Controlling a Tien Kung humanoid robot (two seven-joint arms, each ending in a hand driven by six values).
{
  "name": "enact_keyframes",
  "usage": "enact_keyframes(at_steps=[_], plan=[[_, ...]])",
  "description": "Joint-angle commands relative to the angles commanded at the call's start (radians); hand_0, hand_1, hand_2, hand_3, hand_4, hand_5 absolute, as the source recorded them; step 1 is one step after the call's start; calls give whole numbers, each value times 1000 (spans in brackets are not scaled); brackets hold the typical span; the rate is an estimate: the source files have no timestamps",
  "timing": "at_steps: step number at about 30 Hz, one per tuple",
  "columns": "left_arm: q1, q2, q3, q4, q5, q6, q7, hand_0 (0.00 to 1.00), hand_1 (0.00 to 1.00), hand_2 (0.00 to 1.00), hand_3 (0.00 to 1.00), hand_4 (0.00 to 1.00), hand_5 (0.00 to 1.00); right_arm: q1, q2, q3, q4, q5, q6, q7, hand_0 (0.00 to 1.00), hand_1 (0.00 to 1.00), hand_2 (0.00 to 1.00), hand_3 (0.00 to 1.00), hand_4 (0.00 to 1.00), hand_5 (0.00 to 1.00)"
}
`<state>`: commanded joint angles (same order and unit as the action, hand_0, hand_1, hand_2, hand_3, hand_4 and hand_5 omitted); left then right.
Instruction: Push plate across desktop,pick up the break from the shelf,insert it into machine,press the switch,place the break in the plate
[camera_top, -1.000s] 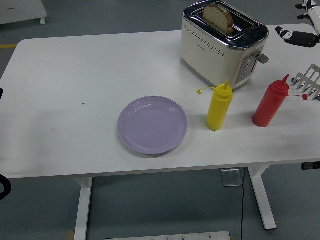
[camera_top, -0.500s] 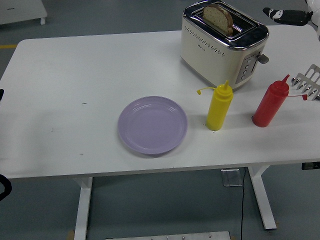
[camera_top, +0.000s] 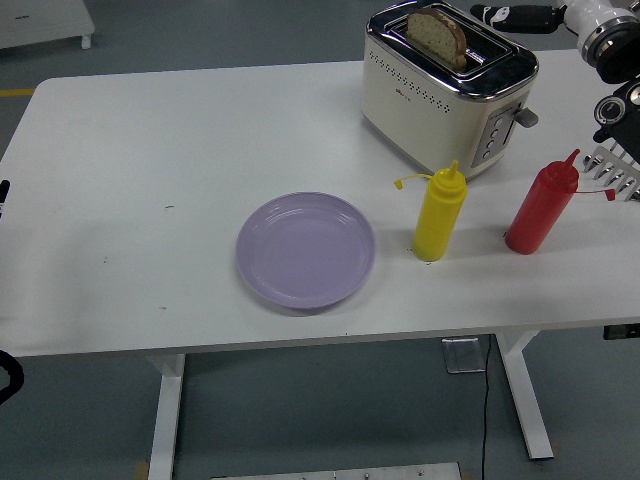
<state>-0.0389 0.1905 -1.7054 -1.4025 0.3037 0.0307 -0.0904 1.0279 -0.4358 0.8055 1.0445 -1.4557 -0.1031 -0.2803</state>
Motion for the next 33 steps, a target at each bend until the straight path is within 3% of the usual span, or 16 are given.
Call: enact_keyframes(at_steps=[14,22,23,28,29,33], plan=[[0,2,10,2,0,4,0,838,886,940,800,630,998,89,121,-70,-161,-9,57,-55,819,795,849,888,870,501],[-3,3,8,3,-2,6,-1,837,886,940,801,629,998,130,175,-85,-248,-27,46,-91,789,775,822,883,868,501],[-3,3,8,3,-2,6,-2,838,885,940,801,628,998,135,181,-88,-258,-30,44,-95,695,711,752,848,853,502],[-6,3,9,5,-3,7,-2,838,885,940,801,628,998,156,205,-106,-303,-36,31,-103,695,711,752,848,853,502],[-6,3,8,5,-3,7,-2,838,885,940,801,627,998,159,210,-111,-310,-40,28,-103,615,652,683,807,842,486],[-8,3,8,6,-3,6,-2,838,885,940,801,627,998,169,221,-129,-324,-52,21,-103,615,652,683,807,842,486]])
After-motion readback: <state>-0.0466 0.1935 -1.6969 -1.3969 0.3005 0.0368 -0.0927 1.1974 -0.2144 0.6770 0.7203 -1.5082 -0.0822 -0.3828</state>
